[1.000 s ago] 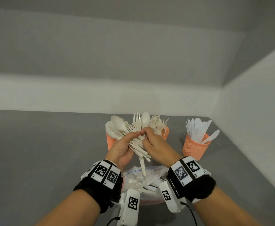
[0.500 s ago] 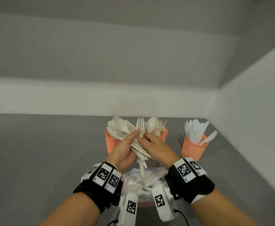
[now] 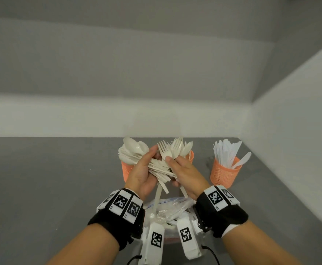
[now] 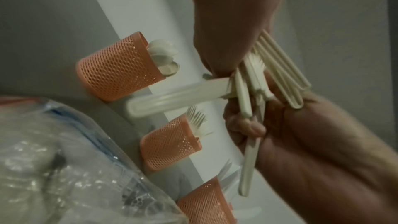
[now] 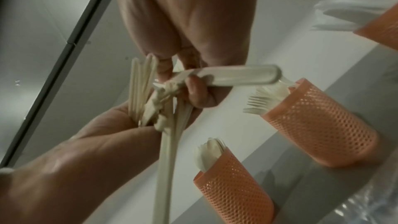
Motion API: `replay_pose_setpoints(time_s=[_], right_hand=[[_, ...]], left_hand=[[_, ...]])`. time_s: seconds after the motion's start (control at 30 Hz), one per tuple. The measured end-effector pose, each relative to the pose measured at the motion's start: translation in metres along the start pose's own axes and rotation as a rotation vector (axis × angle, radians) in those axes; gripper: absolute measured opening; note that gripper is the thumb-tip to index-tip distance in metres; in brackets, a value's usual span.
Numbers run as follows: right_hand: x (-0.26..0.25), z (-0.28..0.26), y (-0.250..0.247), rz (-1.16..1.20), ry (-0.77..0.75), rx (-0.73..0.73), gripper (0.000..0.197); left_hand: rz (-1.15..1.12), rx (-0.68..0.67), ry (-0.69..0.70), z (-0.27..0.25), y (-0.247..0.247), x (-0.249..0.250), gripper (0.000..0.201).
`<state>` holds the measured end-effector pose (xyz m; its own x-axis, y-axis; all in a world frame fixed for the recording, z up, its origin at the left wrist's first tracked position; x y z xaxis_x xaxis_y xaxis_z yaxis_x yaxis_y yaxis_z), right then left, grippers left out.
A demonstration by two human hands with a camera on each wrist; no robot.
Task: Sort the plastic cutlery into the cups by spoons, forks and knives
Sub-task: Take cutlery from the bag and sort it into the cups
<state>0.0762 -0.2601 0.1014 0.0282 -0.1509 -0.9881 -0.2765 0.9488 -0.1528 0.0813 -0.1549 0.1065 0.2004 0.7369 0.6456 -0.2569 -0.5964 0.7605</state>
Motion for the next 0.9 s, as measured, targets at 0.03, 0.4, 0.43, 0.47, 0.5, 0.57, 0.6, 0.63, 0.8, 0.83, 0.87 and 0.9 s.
replay_pose_setpoints(time_s=[0.03, 0.4, 0.43, 0.47, 0.5, 0.57, 0.6, 0.63, 0.8, 0.83, 0.87, 0.9], right_hand=[[0.003, 0.0, 0.0, 0.02, 0.002, 0.007, 0.023], [0.008, 0.008, -0.034, 0.08, -0.019, 0.243, 0.021], [0.006, 0.009, -0.033, 0.057, -0.015, 0.218, 0.016], [0.005, 0.01, -0.03, 0.042, -0.01, 0.18, 0.013], [0.003, 0.01, -0.025, 0.037, -0.004, 0.136, 0.013], [-0.001, 0.011, -0.014, 0.033, -0.019, 0.081, 0.013], [-0.004, 0.01, -0.009, 0.035, -0.043, 0.061, 0.014], [-0.004, 0.01, -0.006, 0.052, -0.057, 0.045, 0.015], [0.01, 0.014, 0.009, 0.041, 0.048, -0.125, 0.021], [0.011, 0.015, 0.011, 0.05, 0.077, -0.159, 0.022], [0.01, 0.015, 0.012, 0.065, 0.095, -0.192, 0.023], [0.007, 0.014, 0.013, 0.072, 0.1, -0.233, 0.024]], left_hand=[[0.012, 0.015, 0.004, 0.0, 0.0, 0.001, 0.043], [0.032, 0.181, -0.084, 0.014, -0.047, 0.019, 0.023], [0.113, 0.155, -0.121, 0.014, -0.046, 0.018, 0.018], [0.197, 0.134, -0.157, 0.013, -0.044, 0.015, 0.013], [0.267, 0.117, -0.199, 0.013, -0.043, 0.011, 0.013], [0.35, 0.053, -0.289, 0.013, -0.043, 0.001, 0.019], [0.365, 0.023, -0.322, 0.013, -0.042, -0.003, 0.021], [0.356, 0.008, -0.348, 0.013, -0.042, -0.007, 0.023], [0.255, 0.02, -0.427, 0.012, -0.045, -0.011, 0.027], [0.261, -0.002, -0.425, 0.011, -0.044, -0.01, 0.025], [0.263, -0.022, -0.421, 0.012, -0.044, -0.009, 0.024], [0.25, -0.035, -0.417, 0.012, -0.042, -0.007, 0.022]])
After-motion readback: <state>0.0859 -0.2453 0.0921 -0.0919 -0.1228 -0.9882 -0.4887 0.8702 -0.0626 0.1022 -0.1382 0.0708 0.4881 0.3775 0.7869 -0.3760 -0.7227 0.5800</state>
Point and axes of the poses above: each hand's wrist, its own z-axis towards the middle knuckle, its own y-axis out of the palm, x = y × z, the point moved 3 cm from there along z, towards the middle knuckle, and after that the axes turned 5 degrees about -x, right-handed, at the moved point
